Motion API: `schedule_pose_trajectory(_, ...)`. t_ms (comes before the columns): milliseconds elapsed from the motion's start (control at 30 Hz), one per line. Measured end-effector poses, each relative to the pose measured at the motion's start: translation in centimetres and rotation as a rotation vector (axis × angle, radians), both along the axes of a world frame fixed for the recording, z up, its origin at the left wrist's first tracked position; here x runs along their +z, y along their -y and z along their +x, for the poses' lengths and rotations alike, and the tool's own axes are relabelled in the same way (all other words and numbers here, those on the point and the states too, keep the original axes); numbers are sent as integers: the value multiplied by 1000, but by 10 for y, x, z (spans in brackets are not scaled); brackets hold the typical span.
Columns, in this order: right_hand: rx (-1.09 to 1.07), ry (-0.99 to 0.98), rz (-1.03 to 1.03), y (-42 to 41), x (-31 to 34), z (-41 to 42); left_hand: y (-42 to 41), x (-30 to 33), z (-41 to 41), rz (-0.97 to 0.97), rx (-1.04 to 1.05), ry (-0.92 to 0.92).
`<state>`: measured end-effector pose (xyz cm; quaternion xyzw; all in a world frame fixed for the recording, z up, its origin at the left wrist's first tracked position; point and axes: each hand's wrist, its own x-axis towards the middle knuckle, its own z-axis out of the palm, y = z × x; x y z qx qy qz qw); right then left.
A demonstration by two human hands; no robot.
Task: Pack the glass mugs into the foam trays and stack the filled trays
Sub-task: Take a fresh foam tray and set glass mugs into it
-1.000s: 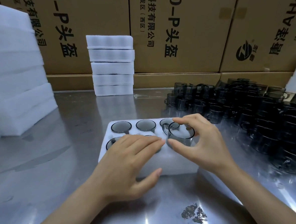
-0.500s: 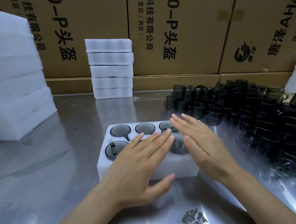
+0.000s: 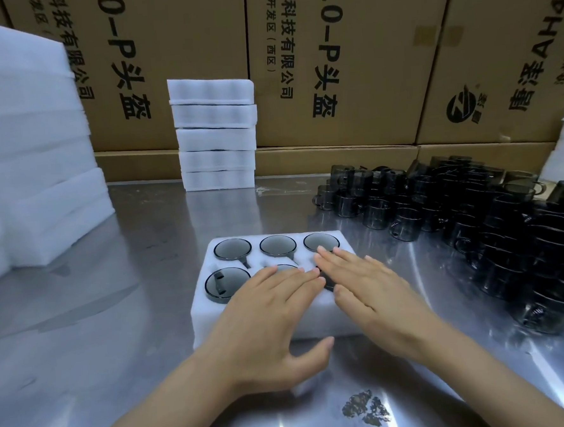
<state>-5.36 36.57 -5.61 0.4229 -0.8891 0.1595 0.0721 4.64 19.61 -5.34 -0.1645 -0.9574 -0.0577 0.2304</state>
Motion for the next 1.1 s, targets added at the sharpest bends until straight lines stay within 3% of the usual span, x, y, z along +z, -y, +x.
schedule_pose_trajectory(100,8,97,-237,0,-9,2,-1,-3,4,4,55,82)
schedule_pose_trajectory(233,-110,240,-602,-5,-12,-3,7,-10,8,62,64,55)
schedule_pose_trajectory(333,-243,427,-711,-10,-10,-7,19,-6,17,375,135,-43)
schedule_pose_trajectory(433,-306,550,-705,-9,-12,-6,41,-5,20,900,387,-168)
schedule_pose_trajectory(500,-308,614,-724,-7,-12,-3,51,-8,23,1232,519,25)
schedule_pose_trajectory(567,-289,663,-723,-8,-9,2,49,-13,24,1380,446,184)
schedule_pose_trajectory(733,-208,789,-708,-9,-6,3,33,-13,15,1513,269,86)
schedule_pose_trajectory(1100,-302,1110,-1080,35,1,-23,62,-11,-27,1603,96,-22)
